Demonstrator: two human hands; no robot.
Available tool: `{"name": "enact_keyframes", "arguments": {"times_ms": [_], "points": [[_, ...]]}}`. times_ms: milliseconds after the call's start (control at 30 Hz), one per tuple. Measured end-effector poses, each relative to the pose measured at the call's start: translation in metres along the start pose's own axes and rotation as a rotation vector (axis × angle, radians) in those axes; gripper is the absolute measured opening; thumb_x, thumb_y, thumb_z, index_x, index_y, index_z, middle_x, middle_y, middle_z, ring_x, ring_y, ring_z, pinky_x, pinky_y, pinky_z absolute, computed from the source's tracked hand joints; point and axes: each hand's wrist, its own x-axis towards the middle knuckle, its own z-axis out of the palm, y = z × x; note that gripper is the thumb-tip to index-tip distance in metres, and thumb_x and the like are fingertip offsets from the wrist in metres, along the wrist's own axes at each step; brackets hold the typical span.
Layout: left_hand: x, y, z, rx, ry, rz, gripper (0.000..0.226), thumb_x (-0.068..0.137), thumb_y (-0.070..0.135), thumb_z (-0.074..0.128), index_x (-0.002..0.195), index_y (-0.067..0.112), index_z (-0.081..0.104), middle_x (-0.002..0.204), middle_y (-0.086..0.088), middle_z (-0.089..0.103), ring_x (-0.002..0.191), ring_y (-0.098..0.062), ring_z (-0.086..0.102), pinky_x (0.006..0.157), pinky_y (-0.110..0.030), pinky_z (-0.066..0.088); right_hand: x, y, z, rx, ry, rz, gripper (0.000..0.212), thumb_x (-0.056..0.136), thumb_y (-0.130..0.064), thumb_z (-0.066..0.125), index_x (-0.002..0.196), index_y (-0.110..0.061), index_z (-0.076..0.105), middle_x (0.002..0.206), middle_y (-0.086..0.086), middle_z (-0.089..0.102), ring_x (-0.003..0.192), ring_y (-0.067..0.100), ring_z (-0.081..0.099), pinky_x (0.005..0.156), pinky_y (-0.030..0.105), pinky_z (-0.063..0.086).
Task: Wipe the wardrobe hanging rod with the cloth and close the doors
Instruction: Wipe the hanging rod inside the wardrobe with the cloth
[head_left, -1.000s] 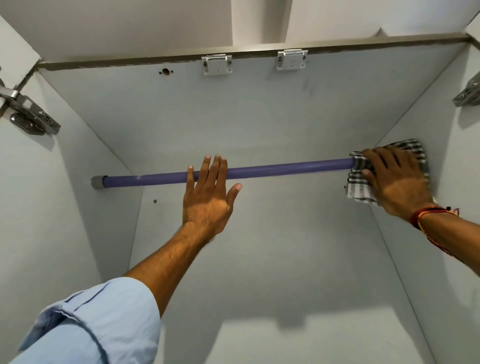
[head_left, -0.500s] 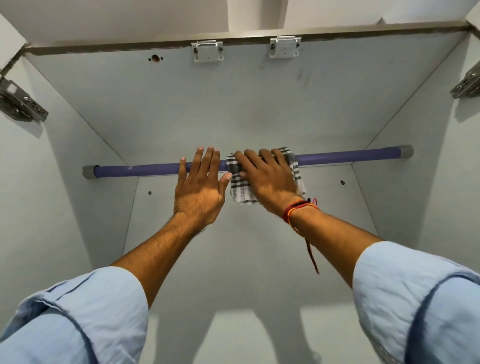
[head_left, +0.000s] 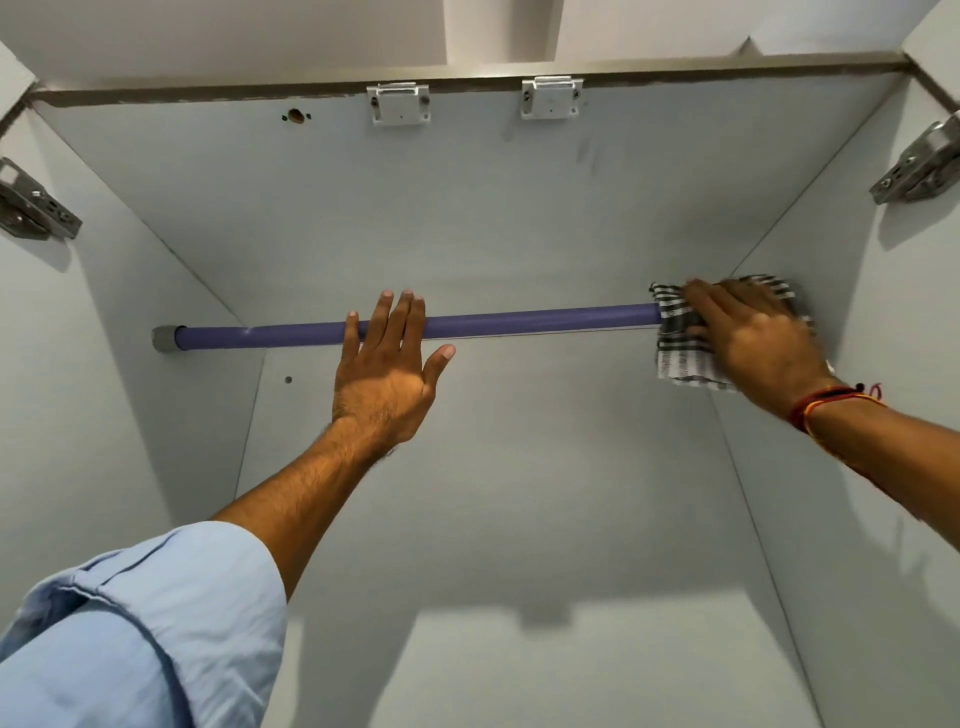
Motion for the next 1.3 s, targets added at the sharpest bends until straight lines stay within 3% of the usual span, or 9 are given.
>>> {"name": "enact_keyframes", "arguments": {"times_ms": [233, 367, 500, 633, 767, 933, 1033, 1167, 1300], "points": [[-0.002, 0.002, -0.007, -0.013, -0.045, 0.007, 0.089, 0.088, 0.069, 0.005, 0.157, 0.016, -0.010, 0.167, 0.000, -0.016, 0.154, -0.023, -0.014, 0.125, -0.050, -0.008, -0.014, 0.007, -0.038, -0.017, -0.276, 0.205, 0.075, 0.091, -0.011, 0.064, 0.156, -0.010, 0.027, 0.142, 0.024, 0.057, 0.137, 0.043, 0.049, 0.099, 0.059, 0.051], [-0.009, 0.019, -0.031, -0.022, -0.024, 0.005, 0.088, 0.094, 0.066, 0.013, 0.157, 0.010, -0.011, 0.167, -0.006, -0.017, 0.154, -0.026, -0.014, 0.125, -0.051, -0.005, -0.027, -0.012, -0.055, 0.011, -0.241, 0.220, 0.064, 0.094, -0.017, 0.060, 0.152, -0.009, 0.034, 0.134, 0.022, 0.063, 0.127, 0.041, 0.058, 0.094, 0.053, 0.055], [-0.027, 0.079, -0.063, -0.498, 0.039, 0.243, 0.070, 0.097, 0.049, 0.041, 0.152, 0.008, 0.031, 0.162, -0.013, 0.027, 0.151, -0.025, 0.023, 0.124, -0.041, 0.021, -0.051, -0.048, -0.072, 0.069, -0.211, 0.224, 0.079, 0.089, -0.063, 0.057, 0.149, -0.015, 0.041, 0.138, 0.010, 0.063, 0.127, 0.031, 0.060, 0.099, 0.042, 0.053], [-0.048, 0.146, -0.087, -1.067, -0.436, 0.208, 0.049, 0.097, 0.052, 0.046, 0.124, 0.015, 0.065, 0.132, -0.005, 0.065, 0.125, -0.019, 0.056, 0.110, -0.029, 0.038, -0.086, -0.088, -0.086, 0.169, -0.276, 0.231, 0.073, 0.093, -0.057, 0.045, 0.154, -0.017, 0.034, 0.149, 0.004, 0.056, 0.135, 0.027, 0.055, 0.100, 0.041, 0.054], [-0.083, 0.182, -0.083, -1.277, -0.590, 0.060, 0.025, 0.090, 0.035, 0.065, 0.091, 0.010, 0.071, 0.093, -0.008, 0.076, 0.087, -0.021, 0.070, 0.084, -0.039, 0.055, -0.141, -0.121, -0.114, 0.220, -0.320, 0.278, 0.054, 0.098, -0.047, 0.041, 0.147, -0.027, 0.045, 0.118, 0.009, 0.073, 0.100, 0.033, 0.071, 0.070, 0.039, 0.055], [-0.178, 0.235, -0.085, -1.538, -0.760, -0.006, 0.009, 0.089, 0.011, 0.067, 0.093, 0.003, 0.068, 0.096, -0.024, 0.074, 0.094, -0.039, 0.070, 0.092, -0.053, 0.053, -0.254, -0.126, -0.169, 0.605, -0.521, 0.721, 0.047, 0.100, -0.054, 0.038, 0.145, -0.041, 0.039, 0.121, 0.003, 0.073, 0.107, 0.027, 0.069, 0.089, 0.044, 0.057], [-0.276, 0.280, -0.115, -1.765, -0.954, 0.051, 0.003, 0.092, 0.014, 0.064, 0.091, 0.017, 0.063, 0.091, -0.013, 0.073, 0.082, -0.023, 0.068, 0.087, -0.048, 0.056, -0.364, -0.124, -0.236, 0.934, -0.557, 1.353, 0.078, 0.090, -0.066, 0.052, 0.156, -0.036, 0.023, 0.147, -0.003, 0.057, 0.126, 0.014, 0.061, 0.107, 0.036, 0.049], [-0.411, 0.317, -0.161, -1.980, -1.146, -0.035, 0.011, 0.093, 0.009, 0.063, 0.096, 0.020, 0.062, 0.090, -0.001, 0.071, 0.083, -0.010, 0.068, 0.078, -0.024, 0.056, -0.494, -0.134, -0.338, 1.289, -0.324, 1.795, 0.076, 0.093, -0.025, 0.068, 0.156, -0.029, 0.025, 0.146, 0.003, 0.058, 0.129, 0.023, 0.061, 0.111, 0.044, 0.049], [-0.561, 0.345, -0.229, -1.956, -1.447, -0.170, 0.026, 0.091, 0.005, 0.064, 0.112, 0.019, 0.060, 0.076, -0.002, 0.066, 0.077, -0.018, 0.062, 0.075, -0.033, 0.051, -0.601, -0.168, -0.459, 1.062, -0.169, 2.074, 0.081, 0.087, 0.012, 0.061, 0.155, -0.020, 0.032, 0.148, 0.012, 0.055, 0.134, 0.027, 0.055, 0.117, 0.045, 0.041]]}}
